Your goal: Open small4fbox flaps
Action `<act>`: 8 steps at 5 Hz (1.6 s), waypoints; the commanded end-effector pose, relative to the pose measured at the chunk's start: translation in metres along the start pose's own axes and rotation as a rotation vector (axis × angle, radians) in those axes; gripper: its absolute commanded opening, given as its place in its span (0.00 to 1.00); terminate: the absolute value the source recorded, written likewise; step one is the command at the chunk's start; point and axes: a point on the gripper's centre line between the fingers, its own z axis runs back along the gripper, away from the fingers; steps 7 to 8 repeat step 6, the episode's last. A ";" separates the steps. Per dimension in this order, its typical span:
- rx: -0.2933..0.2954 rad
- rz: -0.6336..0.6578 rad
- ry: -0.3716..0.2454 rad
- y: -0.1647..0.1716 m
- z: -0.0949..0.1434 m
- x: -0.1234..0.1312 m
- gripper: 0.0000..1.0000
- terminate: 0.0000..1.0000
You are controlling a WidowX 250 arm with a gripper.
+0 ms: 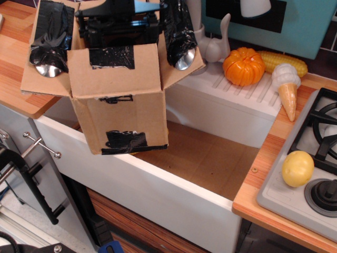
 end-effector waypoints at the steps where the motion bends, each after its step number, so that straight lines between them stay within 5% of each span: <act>1: -0.026 0.042 -0.042 -0.002 0.021 -0.021 1.00 0.00; 3: -0.031 0.097 -0.040 0.021 0.014 -0.058 1.00 0.00; 5: -0.057 0.086 -0.101 0.025 0.003 -0.061 1.00 0.00; 6: -0.061 0.061 -0.144 0.024 0.002 -0.062 1.00 1.00; 8: -0.061 0.061 -0.144 0.024 0.002 -0.062 1.00 1.00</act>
